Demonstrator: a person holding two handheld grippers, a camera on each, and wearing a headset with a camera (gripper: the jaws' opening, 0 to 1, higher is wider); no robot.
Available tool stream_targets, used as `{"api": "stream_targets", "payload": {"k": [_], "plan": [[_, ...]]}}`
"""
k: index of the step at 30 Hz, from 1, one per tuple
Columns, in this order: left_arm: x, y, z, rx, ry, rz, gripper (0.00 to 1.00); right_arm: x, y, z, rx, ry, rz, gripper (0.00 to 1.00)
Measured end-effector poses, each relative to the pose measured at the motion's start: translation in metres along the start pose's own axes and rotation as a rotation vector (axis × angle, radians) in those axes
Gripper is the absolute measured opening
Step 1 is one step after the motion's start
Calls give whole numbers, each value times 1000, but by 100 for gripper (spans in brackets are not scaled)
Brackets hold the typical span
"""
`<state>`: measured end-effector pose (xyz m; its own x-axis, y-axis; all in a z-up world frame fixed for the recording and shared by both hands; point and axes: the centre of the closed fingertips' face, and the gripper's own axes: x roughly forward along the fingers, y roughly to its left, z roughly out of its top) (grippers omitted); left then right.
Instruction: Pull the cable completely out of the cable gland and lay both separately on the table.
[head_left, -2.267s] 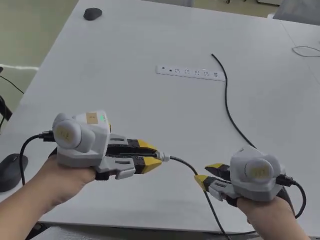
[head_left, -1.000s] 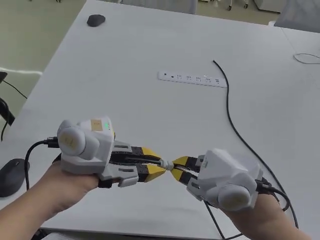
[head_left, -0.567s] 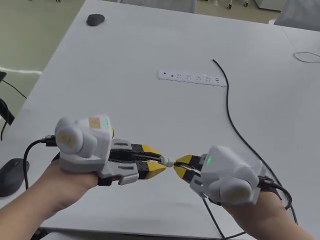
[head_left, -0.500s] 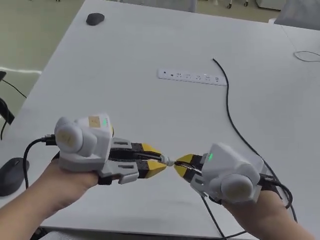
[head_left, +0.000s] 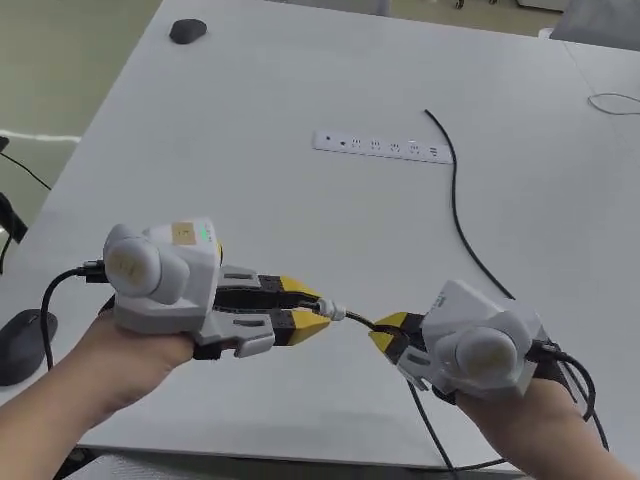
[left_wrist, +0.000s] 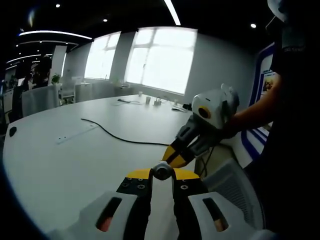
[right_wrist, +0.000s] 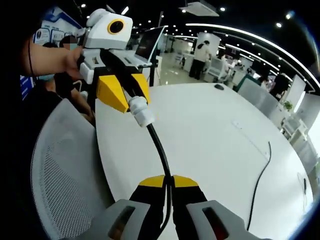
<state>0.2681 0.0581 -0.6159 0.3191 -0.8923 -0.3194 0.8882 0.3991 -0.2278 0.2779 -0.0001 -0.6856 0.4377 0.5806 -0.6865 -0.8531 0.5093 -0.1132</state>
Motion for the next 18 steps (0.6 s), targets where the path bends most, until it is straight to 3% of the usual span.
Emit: {"api": "stream_targets", "payload": {"k": [10, 18], "plan": [[1, 0, -1, -3, 0, 9, 15, -6, -10, -25, 89, 30, -23, 0], [-1, 2, -3, -10, 2, 21, 15, -8, -10, -35, 87, 51, -26, 0]]}}
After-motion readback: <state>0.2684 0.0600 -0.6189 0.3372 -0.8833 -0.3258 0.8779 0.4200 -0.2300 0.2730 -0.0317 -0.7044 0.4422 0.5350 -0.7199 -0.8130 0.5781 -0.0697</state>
